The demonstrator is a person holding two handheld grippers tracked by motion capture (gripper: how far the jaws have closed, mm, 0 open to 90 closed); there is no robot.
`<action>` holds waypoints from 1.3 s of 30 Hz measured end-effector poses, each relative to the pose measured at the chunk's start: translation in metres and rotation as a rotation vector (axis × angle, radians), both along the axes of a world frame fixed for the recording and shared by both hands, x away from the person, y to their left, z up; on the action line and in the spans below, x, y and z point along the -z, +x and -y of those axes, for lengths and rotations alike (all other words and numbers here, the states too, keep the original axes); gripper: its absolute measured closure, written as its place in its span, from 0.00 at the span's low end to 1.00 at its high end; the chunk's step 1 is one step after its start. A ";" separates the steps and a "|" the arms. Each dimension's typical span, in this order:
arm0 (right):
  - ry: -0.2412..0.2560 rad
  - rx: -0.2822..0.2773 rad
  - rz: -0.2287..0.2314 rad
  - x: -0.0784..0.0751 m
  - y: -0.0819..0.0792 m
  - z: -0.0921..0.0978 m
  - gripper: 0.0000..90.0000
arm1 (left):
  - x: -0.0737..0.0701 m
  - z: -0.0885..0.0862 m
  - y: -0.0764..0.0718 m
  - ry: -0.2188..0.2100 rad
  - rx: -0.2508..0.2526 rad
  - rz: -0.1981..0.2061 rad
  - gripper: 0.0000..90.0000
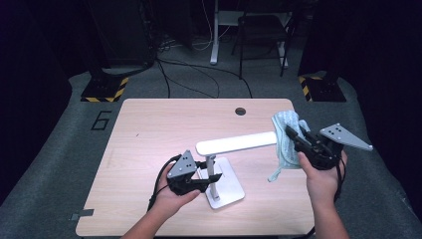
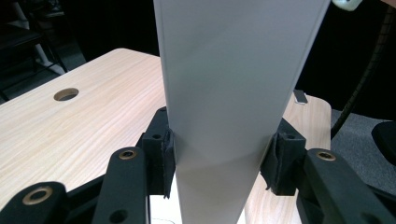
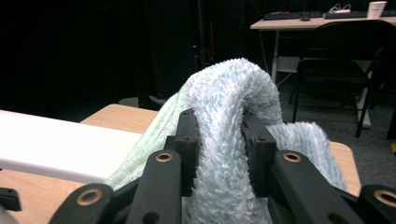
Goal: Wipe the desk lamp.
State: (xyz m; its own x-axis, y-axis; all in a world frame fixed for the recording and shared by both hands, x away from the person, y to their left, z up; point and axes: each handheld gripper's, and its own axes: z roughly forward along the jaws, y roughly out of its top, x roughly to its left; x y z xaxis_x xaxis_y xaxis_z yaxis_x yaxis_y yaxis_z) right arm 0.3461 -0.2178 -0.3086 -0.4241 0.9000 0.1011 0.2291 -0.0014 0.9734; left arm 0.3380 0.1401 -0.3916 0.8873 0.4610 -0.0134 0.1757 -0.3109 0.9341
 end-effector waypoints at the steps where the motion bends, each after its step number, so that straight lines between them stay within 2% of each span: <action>1: 0.002 -0.006 0.001 0.000 0.000 -0.003 0.80 | 0.000 0.000 0.000 -0.004 -0.004 0.001 0.59; 7: 0.005 -0.057 0.012 -0.005 -0.002 -0.027 0.80 | 0.000 0.000 0.000 -0.004 -0.002 0.000 0.59; 8: 0.019 -0.091 0.011 -0.006 -0.003 -0.033 0.80 | 0.000 0.000 0.000 -0.004 -0.002 -0.001 0.59; 10: 0.023 -0.122 0.013 -0.007 -0.004 -0.041 0.80 | 0.001 0.000 0.000 -0.006 -0.002 -0.002 0.59; 21: -0.019 -0.290 0.073 -0.024 -0.017 -0.104 0.80 | 0.001 0.000 0.000 -0.006 -0.011 0.005 0.58; 24: -0.019 -0.331 0.082 -0.027 -0.022 -0.120 0.80 | 0.000 -0.001 0.001 0.003 -0.009 0.014 0.59; 29: -0.019 -0.404 0.095 -0.032 -0.028 -0.145 0.80 | 0.001 0.000 0.000 -0.005 -0.010 0.011 0.58; 32: -0.027 -0.427 0.117 -0.034 -0.029 -0.151 0.80 | 0.001 0.000 0.000 -0.013 -0.014 0.007 0.58; 39: -0.022 -0.457 0.114 -0.035 -0.031 -0.157 0.80 | 0.001 0.000 0.000 -0.012 -0.011 0.009 0.58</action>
State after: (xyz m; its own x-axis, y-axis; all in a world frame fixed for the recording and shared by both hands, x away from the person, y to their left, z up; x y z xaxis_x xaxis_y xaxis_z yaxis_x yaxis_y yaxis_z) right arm 0.3156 -0.0612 -0.2738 -0.7849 0.6195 0.0142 0.0933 0.0956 0.9910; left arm 0.3376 0.1405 -0.3928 0.8824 0.4704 -0.0114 0.1708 -0.2976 0.9393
